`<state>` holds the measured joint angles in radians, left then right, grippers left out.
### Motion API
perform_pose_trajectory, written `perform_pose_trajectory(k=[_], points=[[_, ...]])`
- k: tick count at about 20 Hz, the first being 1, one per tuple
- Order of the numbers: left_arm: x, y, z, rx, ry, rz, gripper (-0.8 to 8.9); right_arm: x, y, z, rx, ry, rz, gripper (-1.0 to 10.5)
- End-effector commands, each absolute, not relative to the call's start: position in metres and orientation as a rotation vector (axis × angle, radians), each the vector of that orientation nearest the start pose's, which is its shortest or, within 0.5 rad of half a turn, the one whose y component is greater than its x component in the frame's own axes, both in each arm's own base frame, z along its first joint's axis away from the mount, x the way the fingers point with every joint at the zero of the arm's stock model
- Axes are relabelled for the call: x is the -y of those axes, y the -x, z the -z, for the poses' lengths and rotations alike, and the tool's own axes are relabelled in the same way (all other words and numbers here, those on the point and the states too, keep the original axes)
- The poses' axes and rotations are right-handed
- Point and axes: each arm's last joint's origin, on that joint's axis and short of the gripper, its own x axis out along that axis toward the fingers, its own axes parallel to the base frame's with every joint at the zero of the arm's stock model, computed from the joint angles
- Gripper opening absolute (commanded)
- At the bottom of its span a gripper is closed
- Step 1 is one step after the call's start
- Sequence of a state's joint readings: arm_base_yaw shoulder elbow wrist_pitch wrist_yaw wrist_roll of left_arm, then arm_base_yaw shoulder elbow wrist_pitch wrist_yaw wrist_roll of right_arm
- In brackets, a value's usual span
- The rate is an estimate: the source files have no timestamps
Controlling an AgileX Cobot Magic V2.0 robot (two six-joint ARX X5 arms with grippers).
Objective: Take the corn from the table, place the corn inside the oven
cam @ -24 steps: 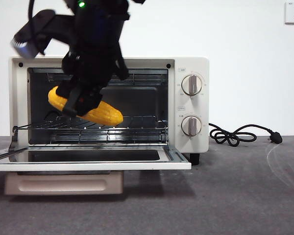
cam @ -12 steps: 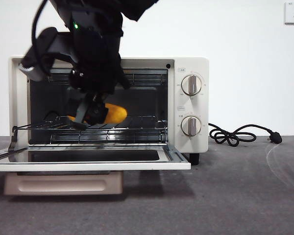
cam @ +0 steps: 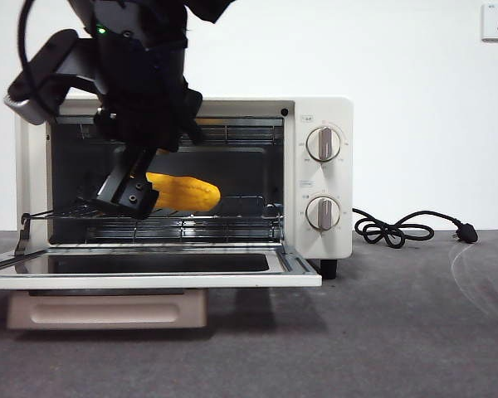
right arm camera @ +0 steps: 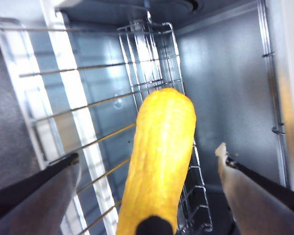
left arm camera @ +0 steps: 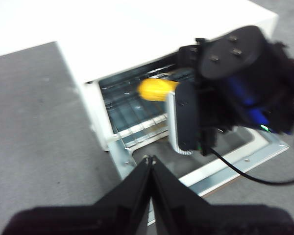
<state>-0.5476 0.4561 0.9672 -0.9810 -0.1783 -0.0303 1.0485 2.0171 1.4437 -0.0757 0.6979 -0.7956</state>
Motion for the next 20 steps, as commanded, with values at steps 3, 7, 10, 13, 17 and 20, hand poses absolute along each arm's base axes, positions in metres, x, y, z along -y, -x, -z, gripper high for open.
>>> perform_pose_trajectory(k=[3,7,10,13,17,20], points=[[0.023,-0.047,-0.349,-0.438,-0.147,0.355,-0.06,-0.382,-0.230,-0.197,-0.276,1.266,-0.442,4.7],[0.023,-0.047,-0.349,-0.437,-0.155,0.357,-0.06,-0.385,-0.221,-0.202,-0.265,1.249,-0.431,4.7],[0.023,-0.048,-0.349,-0.433,-0.173,0.357,-0.06,-0.386,-0.209,-0.214,-0.259,1.188,-0.432,4.7],[0.021,-0.048,-0.350,-0.418,-0.198,0.297,-0.06,-0.388,-0.192,-0.230,-0.231,1.141,-0.414,4.7],[0.019,-0.051,-0.354,-0.366,-0.260,0.194,-0.08,-0.384,-0.167,-0.253,-0.224,1.092,-0.424,4.7],[0.019,-0.052,-0.358,-0.323,-0.273,0.170,-0.08,-0.375,-0.147,-0.266,-0.261,1.054,-0.441,4.7]])
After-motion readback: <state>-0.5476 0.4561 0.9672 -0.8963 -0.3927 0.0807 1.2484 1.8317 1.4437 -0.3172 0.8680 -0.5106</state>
